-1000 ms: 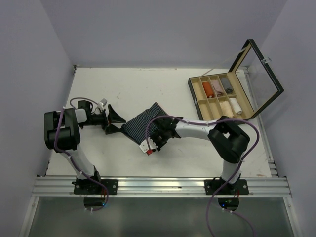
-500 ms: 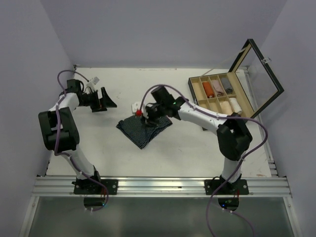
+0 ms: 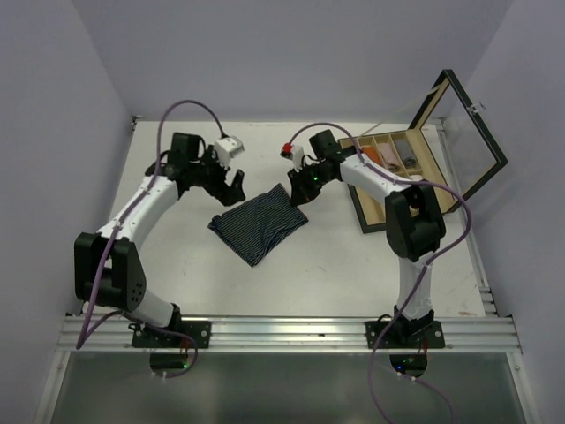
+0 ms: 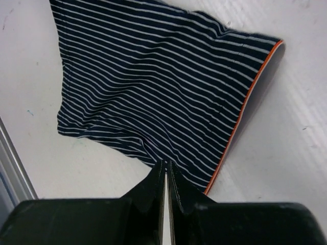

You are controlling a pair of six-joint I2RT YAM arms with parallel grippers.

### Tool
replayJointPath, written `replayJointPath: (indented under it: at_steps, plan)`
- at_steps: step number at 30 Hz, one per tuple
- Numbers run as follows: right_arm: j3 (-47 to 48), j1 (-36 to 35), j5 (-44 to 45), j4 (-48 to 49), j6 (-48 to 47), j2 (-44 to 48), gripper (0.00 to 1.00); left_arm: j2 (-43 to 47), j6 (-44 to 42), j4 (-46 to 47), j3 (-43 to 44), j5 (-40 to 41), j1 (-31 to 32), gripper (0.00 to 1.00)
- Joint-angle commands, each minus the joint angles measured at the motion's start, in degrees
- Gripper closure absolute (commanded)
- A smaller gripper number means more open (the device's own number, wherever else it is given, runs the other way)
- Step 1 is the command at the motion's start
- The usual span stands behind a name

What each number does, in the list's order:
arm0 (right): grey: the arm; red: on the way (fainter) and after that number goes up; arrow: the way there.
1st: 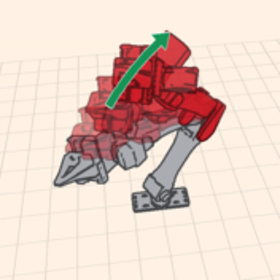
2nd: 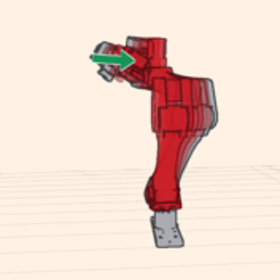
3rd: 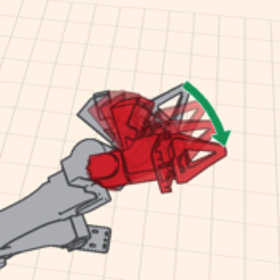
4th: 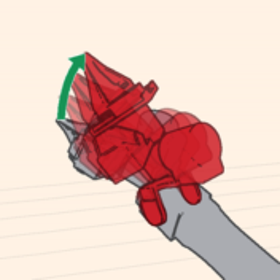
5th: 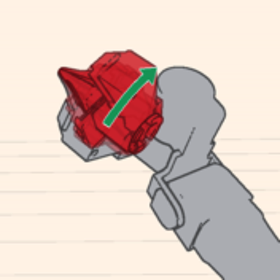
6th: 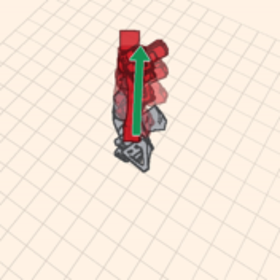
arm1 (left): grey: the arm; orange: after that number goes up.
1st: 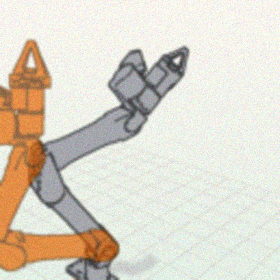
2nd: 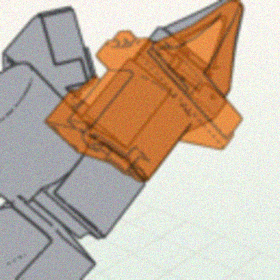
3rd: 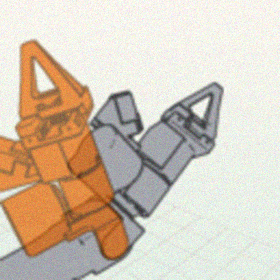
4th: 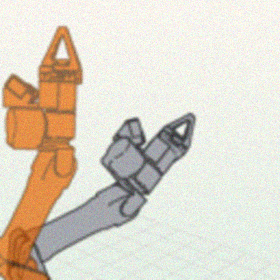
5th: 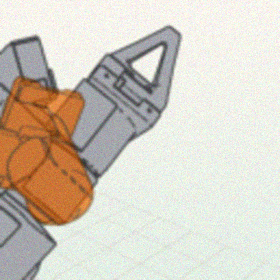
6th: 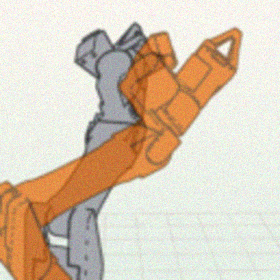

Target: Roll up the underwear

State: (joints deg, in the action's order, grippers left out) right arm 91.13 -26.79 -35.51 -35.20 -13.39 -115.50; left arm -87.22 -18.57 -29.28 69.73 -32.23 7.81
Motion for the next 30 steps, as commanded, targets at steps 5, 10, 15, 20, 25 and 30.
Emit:
replayJointPath:
  at_steps: [5, 10, 15, 20, 25, 30]
  plan:
    - [-0.5, -1.0, 0.3, 0.1, 7.8, -4.0, 0.89, -5.1, -3.0, -0.4, -7.0, 8.8, 8.4, 0.0]
    - [-2.5, -1.0, 3.1, -2.0, 6.8, -6.7, 0.9, -8.0, -3.1, -0.4, -9.5, 12.4, 8.3, 0.0]
    - [-5.0, -1.0, 8.1, -4.0, 0.4, -5.4, 0.94, -9.1, -2.5, -1.5, -12.9, 12.1, 7.3, 0.0]
    - [-9.3, -1.2, 7.3, -2.0, -5.6, 3.2, 0.97, -7.8, -3.8, -3.3, -13.3, 8.3, 5.6, 0.0]
    - [-11.8, -4.0, 5.6, 0.8, -14.6, 14.9, 0.85, -4.6, -4.1, -5.8, -8.0, 0.6, 2.4, 0.0]
    - [-14.7, -13.9, 10.6, 3.9, -27.1, 20.3, 0.73, -4.5, -2.1, -7.9, -4.3, -6.1, 0.8, 0.0]
